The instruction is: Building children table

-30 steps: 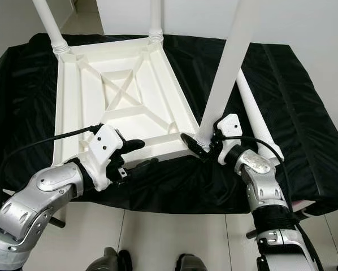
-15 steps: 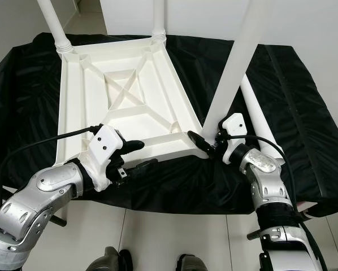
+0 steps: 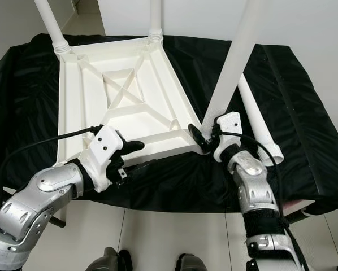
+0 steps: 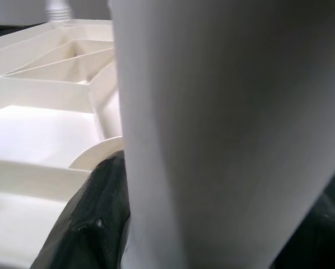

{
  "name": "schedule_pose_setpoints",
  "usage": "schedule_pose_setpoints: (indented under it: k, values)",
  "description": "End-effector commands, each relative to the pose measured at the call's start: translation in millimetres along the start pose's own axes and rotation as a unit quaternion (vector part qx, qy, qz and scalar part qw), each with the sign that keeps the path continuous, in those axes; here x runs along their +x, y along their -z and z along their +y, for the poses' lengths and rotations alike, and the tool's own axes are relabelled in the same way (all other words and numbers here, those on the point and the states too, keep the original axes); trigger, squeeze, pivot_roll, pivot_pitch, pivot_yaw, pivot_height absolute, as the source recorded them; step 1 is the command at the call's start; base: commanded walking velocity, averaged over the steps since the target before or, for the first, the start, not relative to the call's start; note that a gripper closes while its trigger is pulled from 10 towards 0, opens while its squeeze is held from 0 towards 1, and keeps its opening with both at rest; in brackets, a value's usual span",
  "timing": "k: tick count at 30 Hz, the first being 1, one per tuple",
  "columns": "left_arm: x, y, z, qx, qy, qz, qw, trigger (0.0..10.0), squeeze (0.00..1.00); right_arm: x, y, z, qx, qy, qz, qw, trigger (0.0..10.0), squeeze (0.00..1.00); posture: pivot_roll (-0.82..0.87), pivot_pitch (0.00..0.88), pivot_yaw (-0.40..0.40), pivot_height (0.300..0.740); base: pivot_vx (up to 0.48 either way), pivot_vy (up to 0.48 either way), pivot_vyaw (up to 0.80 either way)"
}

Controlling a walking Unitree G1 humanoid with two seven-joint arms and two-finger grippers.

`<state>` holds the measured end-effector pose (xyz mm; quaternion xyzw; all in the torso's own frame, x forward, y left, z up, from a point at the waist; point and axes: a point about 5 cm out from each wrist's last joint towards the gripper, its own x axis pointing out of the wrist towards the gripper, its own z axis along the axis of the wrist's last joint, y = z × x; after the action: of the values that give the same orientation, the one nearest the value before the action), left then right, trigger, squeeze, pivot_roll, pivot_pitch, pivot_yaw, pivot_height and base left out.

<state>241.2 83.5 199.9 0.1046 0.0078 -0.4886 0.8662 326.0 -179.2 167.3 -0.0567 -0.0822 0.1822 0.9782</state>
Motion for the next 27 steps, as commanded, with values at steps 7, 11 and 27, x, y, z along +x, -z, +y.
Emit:
schedule_pose_setpoints:
  k: [7, 11, 27]
  values:
    - [0.4, 1, -5.3, -0.003, -0.001, 0.001, 1.000, 10.0, 0.00, -12.3, 15, 23.3, 0.048, 0.150, 0.044, 0.987, 10.0, 0.00, -0.14, 0.149, 0.033, 0.740, 0.000, 0.000, 0.00]
    - [0.7, 2, -6.2, -0.004, 0.000, 0.001, 1.000, 10.0, 0.00, -20.6, 18, 39.1, 0.060, 0.225, 0.061, 0.971, 10.0, 0.00, -0.14, 0.148, 0.028, 0.740, 0.000, 0.000, 0.00]
    - [1.5, 2, -8.2, -0.004, 0.005, 0.001, 1.000, 10.0, 0.00, -24.2, -6, 62.0, 0.099, 0.196, -0.003, 0.976, 10.0, 1.00, -0.14, 0.139, 0.031, 0.740, 0.000, 0.000, 0.00]
